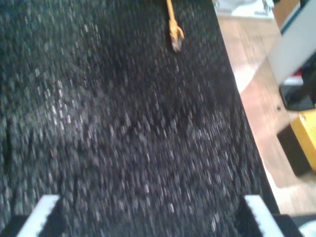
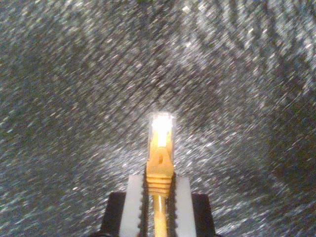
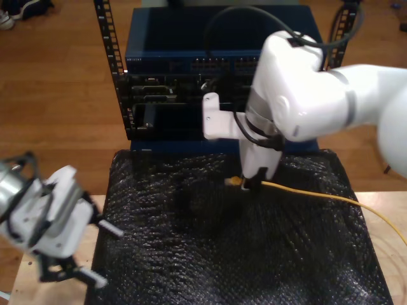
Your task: Grab the cable and plug it in
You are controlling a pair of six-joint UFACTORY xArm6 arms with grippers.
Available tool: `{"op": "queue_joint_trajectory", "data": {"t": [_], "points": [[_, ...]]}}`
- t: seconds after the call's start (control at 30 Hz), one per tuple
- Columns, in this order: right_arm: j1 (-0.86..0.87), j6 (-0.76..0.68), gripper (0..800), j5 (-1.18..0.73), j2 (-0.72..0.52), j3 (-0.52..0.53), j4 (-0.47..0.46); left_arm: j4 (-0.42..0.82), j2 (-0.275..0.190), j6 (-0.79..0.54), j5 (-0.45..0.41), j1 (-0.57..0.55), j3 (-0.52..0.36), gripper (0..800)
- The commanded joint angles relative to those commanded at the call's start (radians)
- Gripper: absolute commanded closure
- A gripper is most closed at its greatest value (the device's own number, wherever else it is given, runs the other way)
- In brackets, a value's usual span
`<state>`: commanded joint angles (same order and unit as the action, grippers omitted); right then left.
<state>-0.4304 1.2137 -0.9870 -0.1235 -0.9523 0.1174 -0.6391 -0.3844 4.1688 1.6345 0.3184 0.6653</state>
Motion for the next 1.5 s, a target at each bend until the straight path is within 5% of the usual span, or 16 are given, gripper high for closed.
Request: {"op": "queue_joint_trajectory", "data": {"t": [0.27,0.8,1.5], "points": [[0.037,0.118,794,-0.005,-0.118,0.071,0.169,-0.137,0.043,0.046,-0.026,-0.146,0.061,0],[0.138,0.298,794,-0.147,-0.221,0.109,0.431,-0.324,0.153,0.048,-0.074,-0.183,0.144,0],[0.117,0.307,794,-0.15,-0.279,0.098,0.534,-0.453,0.178,0.046,-0.057,-0.189,0.157,15]]}}
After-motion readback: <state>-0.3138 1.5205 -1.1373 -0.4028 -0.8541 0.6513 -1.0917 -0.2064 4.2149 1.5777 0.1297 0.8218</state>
